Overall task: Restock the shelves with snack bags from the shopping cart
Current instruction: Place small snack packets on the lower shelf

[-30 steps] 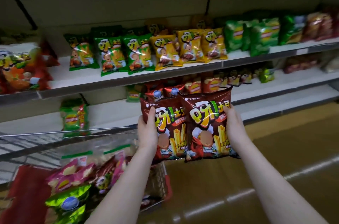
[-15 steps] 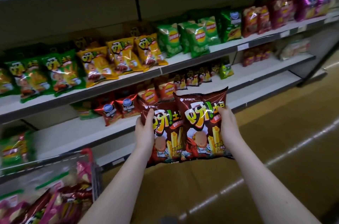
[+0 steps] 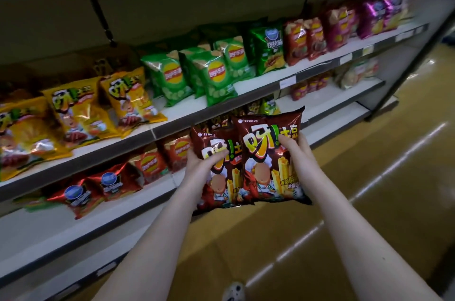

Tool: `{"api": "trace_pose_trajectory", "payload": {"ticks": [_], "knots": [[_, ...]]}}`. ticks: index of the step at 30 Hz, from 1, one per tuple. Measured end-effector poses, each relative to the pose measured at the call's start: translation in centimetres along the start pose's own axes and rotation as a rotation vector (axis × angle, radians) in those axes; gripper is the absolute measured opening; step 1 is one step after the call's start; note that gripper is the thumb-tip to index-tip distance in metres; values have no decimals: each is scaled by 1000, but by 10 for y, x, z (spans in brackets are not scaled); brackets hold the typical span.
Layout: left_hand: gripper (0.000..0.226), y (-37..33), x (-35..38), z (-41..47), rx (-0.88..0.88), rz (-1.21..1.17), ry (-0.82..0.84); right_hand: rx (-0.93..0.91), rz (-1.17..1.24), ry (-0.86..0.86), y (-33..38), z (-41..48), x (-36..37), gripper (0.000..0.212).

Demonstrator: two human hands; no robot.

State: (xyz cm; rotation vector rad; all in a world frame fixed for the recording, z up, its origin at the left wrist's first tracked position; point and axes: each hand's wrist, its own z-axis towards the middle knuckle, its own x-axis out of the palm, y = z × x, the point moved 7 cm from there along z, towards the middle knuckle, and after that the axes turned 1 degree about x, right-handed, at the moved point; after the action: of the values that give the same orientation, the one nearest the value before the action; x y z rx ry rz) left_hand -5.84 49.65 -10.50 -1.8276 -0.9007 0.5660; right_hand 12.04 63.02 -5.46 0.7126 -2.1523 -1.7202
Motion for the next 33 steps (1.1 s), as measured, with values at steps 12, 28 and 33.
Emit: {"api": "trace_pose_trajectory", "payload": {"ticks": [12,28,33], "knots": [[58,-30,85,94,29,-139,-100,-58,-69,86,27,141,-60,63],[42,20,136,130,-83,-181,-429,33,-208,421,-32,282,-68,44],[34,53,128,168,-112,-146,-462,100,-252,417,-82,313,-53,44]]}}
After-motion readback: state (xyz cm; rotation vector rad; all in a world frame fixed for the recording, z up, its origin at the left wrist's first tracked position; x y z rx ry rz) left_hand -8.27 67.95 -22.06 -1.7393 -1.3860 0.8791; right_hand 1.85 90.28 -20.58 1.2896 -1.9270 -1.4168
